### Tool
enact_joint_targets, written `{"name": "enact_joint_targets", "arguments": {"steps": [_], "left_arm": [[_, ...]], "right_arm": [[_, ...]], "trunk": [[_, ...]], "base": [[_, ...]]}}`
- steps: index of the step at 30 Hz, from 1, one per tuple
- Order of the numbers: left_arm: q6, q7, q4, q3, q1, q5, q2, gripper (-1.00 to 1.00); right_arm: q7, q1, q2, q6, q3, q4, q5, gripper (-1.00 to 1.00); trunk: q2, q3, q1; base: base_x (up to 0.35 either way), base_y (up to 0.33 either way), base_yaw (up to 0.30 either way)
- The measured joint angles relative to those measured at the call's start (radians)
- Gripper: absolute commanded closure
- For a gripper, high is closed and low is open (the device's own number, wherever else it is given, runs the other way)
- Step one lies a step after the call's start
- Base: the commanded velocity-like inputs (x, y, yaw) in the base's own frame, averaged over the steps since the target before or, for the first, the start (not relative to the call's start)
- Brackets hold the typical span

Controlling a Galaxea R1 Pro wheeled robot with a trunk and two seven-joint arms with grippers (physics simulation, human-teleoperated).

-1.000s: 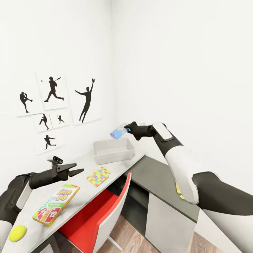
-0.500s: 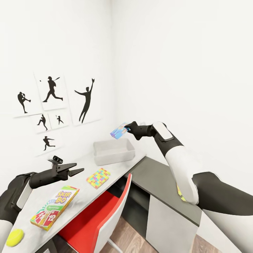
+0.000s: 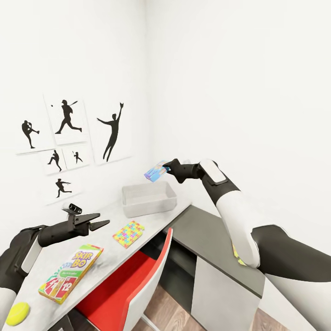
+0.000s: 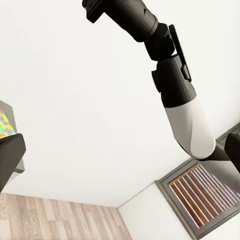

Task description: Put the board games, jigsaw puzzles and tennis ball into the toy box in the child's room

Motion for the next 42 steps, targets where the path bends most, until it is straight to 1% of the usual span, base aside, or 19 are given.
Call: {"name": "enact_joint_targets", "arguments": {"steps": [5,15,19,37,42], "left_arm": [[0.000,0.000,0.000,0.000,0.000,0.001,0.000,-1.00],[0.000,0.000,0.000,0.000,0.000,0.003,-0.001,-1.00],[0.000,0.000,0.000,0.002,0.000,0.004,-0.001,-1.00],[0.000,0.000,0.000,0.005,0.000,0.004,0.000,-1.00],[0.000,0.000,0.000,0.005,0.000,0.005,0.000,-1.00]], "right_arm": [[0.000,0.000,0.000,0.000,0.000,0.000,-0.001,1.00],[0.000,0.000,0.000,0.001,0.000,0.000,0.000,1.00],[0.002,0.000,0.000,0.001,-0.001,0.000,0.000,1.00],[0.002,0.000,0.000,0.003,-0.003,0.000,-0.002,1.00],[0.001,0.000,0.000,0.002,-0.002,0.000,-0.001,1.00]], "trunk": [[0.000,0.000,0.000],[0.000,0.000,0.000],[0.000,0.000,0.000],[0.000,0.000,0.000],[0.000,0.000,0.000]], "base": [[0.092,-0.128,0.097],[0.134,-0.207,0.256],[0.096,-0.156,0.143],[0.087,-0.049,0.012],[0.150,-0.126,0.000]]}}
